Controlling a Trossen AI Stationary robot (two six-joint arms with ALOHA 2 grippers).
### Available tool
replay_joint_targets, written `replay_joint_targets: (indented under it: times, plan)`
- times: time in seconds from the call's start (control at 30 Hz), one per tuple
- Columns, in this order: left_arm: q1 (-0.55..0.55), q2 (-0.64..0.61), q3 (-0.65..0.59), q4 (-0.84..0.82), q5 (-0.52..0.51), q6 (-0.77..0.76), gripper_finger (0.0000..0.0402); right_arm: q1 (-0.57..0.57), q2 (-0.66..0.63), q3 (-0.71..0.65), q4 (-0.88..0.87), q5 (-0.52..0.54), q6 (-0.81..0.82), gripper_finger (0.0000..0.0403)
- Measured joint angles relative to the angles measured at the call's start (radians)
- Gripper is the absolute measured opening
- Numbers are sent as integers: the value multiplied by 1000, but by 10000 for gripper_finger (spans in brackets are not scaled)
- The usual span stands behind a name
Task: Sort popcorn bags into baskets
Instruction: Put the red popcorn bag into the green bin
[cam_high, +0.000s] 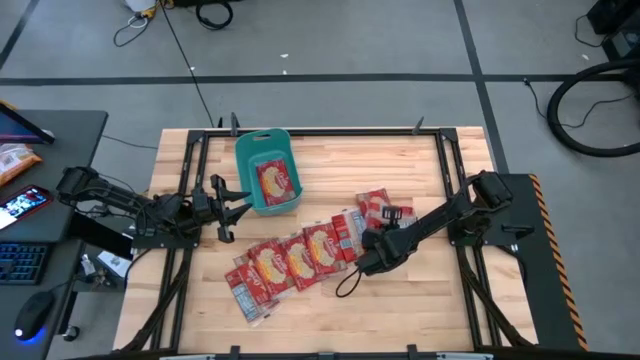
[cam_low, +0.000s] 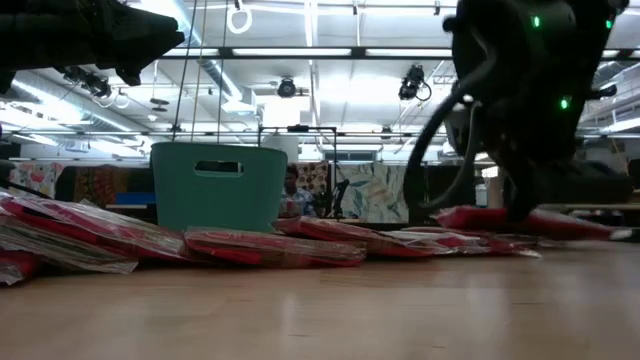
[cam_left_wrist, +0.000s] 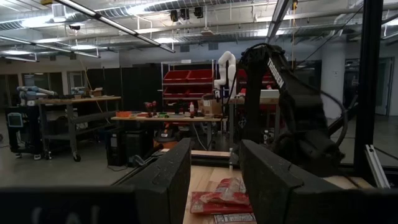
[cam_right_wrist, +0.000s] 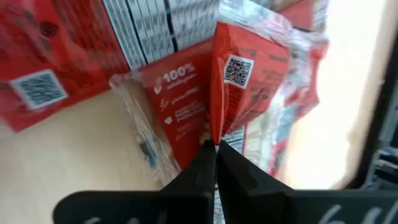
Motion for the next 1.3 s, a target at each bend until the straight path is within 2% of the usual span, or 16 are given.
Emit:
replay_joint_targets:
  times: [0.3,0.6,1.03,1.3]
  plan:
    - [0,0,0,0,0,-6,144,0,0,182,-133,125,-49,4]
    - [1,0,0,0,0,-7,144,-47,0,321,-100,329,-293,2]
    - [1,0,0,1,0,-42,144,-303,0,342,532,332,-1196,3]
    - [1,0,0,2,0,-56,144,-424,0,342,764,76,-1776,4]
